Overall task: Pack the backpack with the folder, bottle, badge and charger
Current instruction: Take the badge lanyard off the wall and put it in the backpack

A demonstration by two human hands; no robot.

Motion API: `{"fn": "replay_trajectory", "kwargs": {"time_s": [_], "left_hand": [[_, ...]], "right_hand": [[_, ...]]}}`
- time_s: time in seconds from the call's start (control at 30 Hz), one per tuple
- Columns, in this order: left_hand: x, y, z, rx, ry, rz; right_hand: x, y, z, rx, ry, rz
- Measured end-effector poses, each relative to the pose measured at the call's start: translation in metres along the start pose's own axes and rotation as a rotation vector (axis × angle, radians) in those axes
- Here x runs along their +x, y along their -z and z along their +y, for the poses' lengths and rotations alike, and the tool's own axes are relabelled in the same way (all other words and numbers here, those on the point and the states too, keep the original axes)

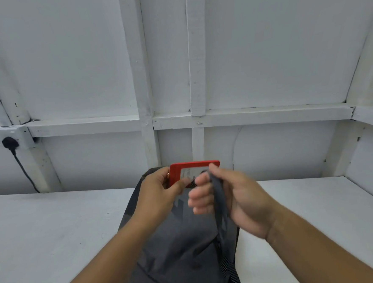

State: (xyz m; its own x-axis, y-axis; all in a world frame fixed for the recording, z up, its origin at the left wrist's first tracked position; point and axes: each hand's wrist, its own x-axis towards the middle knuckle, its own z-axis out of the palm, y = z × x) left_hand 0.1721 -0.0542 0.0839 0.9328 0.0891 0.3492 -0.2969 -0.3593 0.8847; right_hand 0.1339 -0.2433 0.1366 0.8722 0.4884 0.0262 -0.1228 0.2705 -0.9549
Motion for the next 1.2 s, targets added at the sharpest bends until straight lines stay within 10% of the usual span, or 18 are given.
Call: {"fn": "replay_trajectory", "kwargs": {"time_s": [0.6,1.2], "left_hand": [[-0.041,0.018,0.001,-0.241,0.106,-0.174],[0.020,0.029,0.001,-0.142,0.049,0.149]], "right_hand": [[0.104,0.045,0.004,-0.196,-0.484,0.122],[0.040,-0.013,0.076,-0.055,-0.201,0.055]]}}
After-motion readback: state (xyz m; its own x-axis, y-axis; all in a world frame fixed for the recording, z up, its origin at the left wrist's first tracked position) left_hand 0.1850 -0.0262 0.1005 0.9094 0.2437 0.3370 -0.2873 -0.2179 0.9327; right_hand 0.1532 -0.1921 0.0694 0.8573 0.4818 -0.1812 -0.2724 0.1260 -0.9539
